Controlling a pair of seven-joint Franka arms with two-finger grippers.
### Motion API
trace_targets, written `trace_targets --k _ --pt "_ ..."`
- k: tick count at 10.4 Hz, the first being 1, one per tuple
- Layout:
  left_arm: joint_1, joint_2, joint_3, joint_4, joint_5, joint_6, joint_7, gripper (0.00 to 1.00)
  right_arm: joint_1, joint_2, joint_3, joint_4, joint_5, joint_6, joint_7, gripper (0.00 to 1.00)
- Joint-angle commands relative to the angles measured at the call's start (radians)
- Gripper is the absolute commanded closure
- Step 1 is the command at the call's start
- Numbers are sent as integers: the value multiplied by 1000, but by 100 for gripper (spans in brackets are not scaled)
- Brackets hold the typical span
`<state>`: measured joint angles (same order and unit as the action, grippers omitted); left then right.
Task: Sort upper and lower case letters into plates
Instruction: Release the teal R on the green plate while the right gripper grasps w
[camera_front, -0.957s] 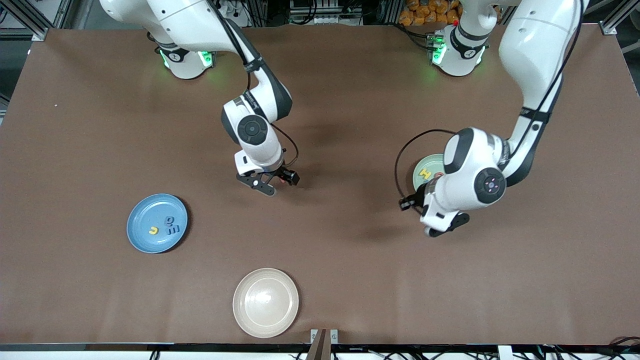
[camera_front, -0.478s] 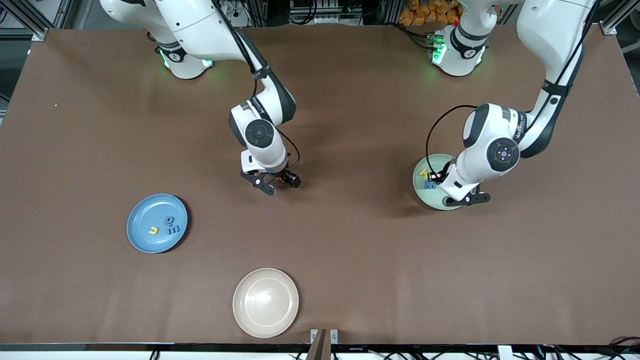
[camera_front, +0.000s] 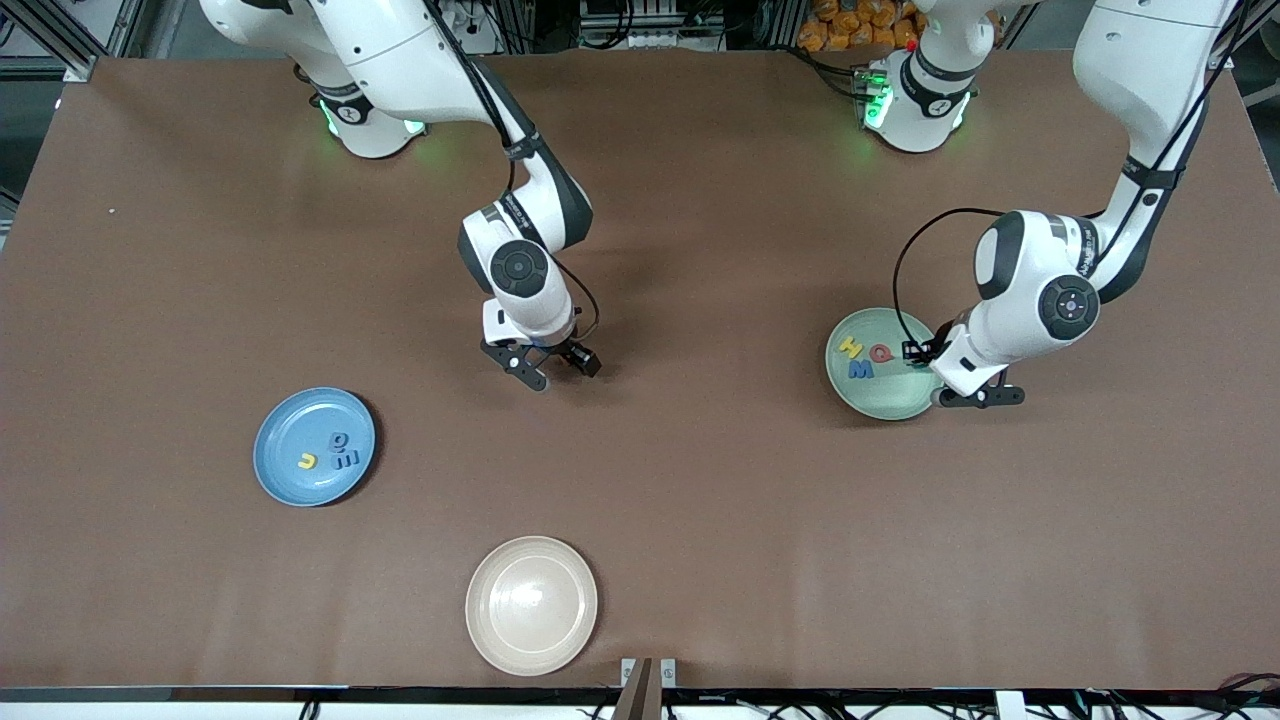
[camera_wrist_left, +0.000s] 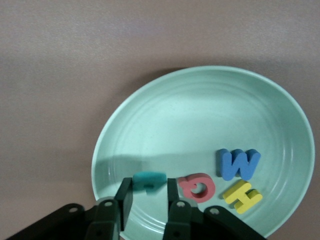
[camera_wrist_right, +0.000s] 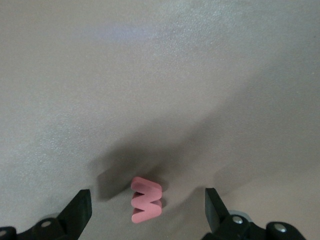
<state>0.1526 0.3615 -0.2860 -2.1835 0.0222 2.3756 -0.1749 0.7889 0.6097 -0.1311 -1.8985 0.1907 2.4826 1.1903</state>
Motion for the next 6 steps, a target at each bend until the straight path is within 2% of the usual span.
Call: trace_targets --k 1,2,5,6 --pt "-7 -6 -7 -9 28 11 -15 18 19 16 -2 3 21 12 5 0" --pt "-8 0 -7 -4 28 11 -17 1 21 22 -2 3 21 21 5 0" --pt "-31 -19 -7 66 28 -42 -75 0 26 22 -2 4 19 21 5 0" --pt "-33 -41 -9 111 30 -93 -61 0 29 21 -2 4 19 22 5 43"
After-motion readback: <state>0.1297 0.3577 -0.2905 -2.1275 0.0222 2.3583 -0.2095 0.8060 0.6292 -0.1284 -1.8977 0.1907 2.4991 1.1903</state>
